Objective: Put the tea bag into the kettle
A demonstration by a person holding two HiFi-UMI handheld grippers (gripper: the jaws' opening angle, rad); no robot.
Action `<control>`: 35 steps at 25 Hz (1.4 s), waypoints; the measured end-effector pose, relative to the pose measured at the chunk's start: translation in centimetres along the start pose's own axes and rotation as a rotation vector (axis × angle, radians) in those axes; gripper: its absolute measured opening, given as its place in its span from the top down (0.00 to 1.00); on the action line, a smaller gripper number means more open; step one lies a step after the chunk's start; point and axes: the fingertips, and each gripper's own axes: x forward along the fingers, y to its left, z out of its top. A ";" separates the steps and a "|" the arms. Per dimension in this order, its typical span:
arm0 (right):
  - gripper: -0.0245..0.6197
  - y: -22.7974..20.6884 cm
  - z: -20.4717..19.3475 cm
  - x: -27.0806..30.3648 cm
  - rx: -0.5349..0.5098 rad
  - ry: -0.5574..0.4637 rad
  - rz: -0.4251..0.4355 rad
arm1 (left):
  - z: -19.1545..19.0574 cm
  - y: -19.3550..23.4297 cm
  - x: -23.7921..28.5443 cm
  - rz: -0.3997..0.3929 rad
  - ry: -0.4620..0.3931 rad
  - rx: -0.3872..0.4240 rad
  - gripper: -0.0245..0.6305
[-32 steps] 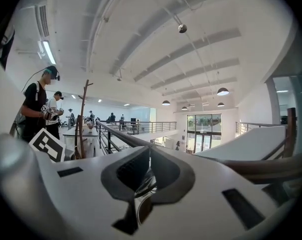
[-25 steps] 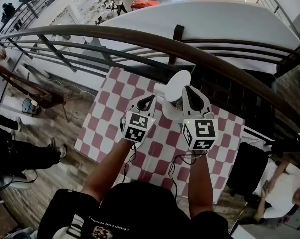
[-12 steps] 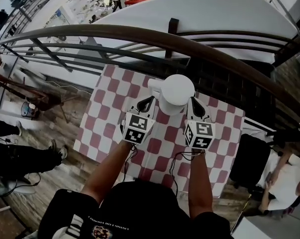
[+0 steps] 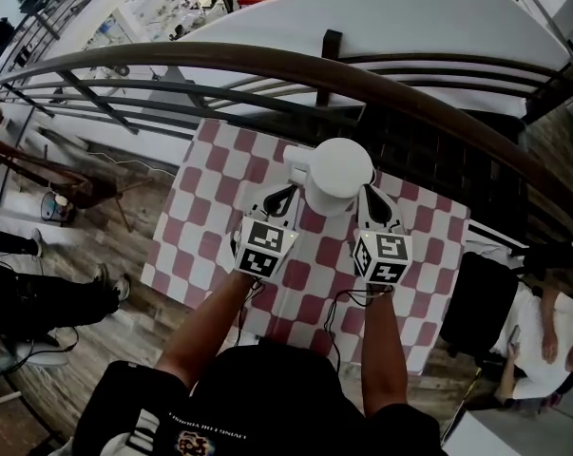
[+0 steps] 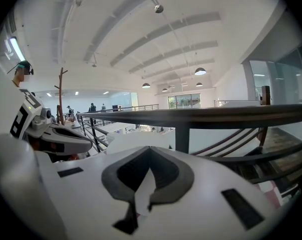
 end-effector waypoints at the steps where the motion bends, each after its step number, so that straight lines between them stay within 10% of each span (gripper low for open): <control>1: 0.94 0.2 0.0 -0.2 0.001 0.000 0.002 | 0.1 0.0 -0.1 -0.001 -0.001 0.001 0.96; 35: 0.94 14.2 1.9 -17.6 -0.055 -0.103 0.084 | -0.3 -5.2 -17.5 -0.057 -0.151 0.045 0.96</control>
